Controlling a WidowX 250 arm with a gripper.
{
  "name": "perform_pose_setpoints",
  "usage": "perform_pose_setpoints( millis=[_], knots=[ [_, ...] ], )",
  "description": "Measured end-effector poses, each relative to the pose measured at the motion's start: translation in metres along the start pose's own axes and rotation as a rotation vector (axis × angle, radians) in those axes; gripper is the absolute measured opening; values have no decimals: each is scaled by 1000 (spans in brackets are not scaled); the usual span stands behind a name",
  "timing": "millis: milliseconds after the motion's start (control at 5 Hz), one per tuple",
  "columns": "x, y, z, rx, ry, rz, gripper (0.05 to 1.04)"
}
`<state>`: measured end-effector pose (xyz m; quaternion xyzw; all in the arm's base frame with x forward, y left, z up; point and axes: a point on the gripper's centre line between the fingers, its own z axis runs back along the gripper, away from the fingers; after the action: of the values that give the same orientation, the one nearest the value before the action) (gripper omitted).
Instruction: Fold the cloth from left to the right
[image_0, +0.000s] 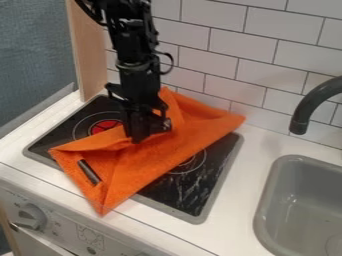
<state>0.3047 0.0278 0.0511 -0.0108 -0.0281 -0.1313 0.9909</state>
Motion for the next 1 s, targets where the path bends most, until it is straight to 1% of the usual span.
perform_pose_setpoints(
  millis=[200, 400, 600, 800, 1000],
  knots=[
    [-4, -13, -10, -3, 33, -56, 51],
    [-6, -17, -19, -7, 62, -79, 75],
    [-9, -16, -24, -5, 84, -63, 234],
    [-9, -15, -24, 0, 87, -47, 506],
    [-5, -14, -21, -1, 80, -40, 813]
  ],
)
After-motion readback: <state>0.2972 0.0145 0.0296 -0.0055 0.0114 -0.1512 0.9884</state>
